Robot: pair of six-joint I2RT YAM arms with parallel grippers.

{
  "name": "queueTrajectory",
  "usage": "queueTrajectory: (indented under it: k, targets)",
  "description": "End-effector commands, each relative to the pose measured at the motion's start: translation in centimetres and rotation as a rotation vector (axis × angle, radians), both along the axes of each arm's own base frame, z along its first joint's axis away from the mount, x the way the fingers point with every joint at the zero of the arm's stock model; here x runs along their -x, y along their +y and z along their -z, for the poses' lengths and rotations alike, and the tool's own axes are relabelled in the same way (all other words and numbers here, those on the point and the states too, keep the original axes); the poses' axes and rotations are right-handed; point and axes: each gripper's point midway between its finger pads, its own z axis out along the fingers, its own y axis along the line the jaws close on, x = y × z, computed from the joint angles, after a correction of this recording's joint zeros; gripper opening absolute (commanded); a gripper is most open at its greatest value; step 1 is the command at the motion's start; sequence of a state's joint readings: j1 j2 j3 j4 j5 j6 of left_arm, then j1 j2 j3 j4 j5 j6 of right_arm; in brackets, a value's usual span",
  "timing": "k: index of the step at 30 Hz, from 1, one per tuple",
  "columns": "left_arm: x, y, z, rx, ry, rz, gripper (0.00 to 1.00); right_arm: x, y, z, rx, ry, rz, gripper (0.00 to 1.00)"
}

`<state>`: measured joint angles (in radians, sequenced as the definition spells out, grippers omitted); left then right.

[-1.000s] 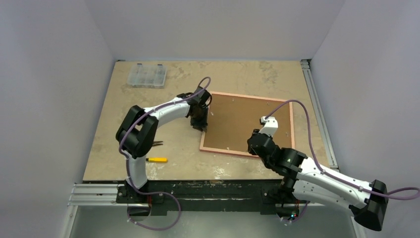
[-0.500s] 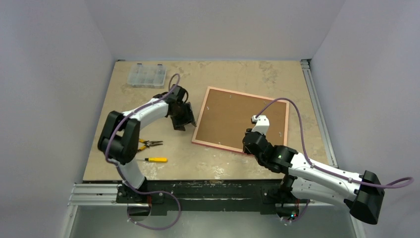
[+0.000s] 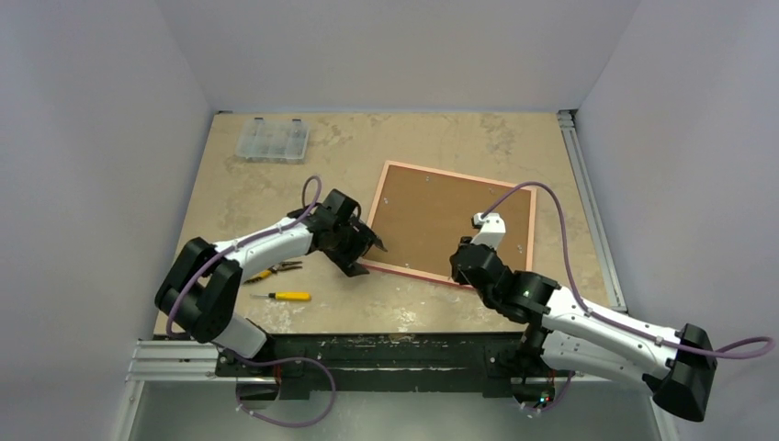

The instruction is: Take the photo out of the frame

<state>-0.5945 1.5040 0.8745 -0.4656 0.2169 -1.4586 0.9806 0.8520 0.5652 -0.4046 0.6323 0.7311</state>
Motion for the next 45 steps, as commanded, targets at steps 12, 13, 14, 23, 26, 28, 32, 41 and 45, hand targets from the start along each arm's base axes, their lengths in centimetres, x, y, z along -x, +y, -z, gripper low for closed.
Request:
queueTrajectory:
  k: [12, 13, 14, 23, 26, 28, 32, 41, 45]
  targets:
    - [-1.4, -2.8, 3.7, 0.024, 0.103, -0.157, 0.48, 0.0, -0.3, -1.4, -0.058, -0.025, 0.029, 0.00]
    - [-1.4, -2.8, 3.9, 0.018, 0.107, -0.152, 0.47, 0.0, -0.3, -1.3, -0.056, -0.024, 0.028, 0.00]
    - [-1.5, -2.9, 4.2, 0.015, 0.105, -0.142, 0.44, 0.0, -0.2, -1.3, -0.056, -0.023, 0.027, 0.00]
    - [-1.7, -1.6, 6.2, -0.100, 0.111, 0.037, 0.23, -0.2, 0.0, -1.0, -0.035, -0.019, 0.021, 0.00]
    - [-2.7, -0.5, 5.7, -0.170, 0.055, 0.132, 0.15, -0.2, 0.2, -0.7, -0.033, -0.014, 0.013, 0.00]
    - [-3.8, 0.3, 5.1, -0.210, 0.016, 0.202, 0.11, -0.3, 0.5, -0.5, -0.027, -0.011, 0.007, 0.00]
    - [-6.2, 1.5, 4.4, -0.245, -0.065, 0.323, 0.03, -0.8, 1.3, -0.4, -0.018, -0.014, -0.009, 0.00]
    - [-10.3, 0.4, 3.8, -0.197, -0.228, 0.573, 0.00, -3.0, 6.1, -0.8, 0.006, -0.015, -0.112, 0.00]
    - [-10.5, -0.5, 3.7, -0.152, -0.265, 0.649, 0.00, -4.4, 8.4, -1.6, 0.002, -0.041, -0.145, 0.00]
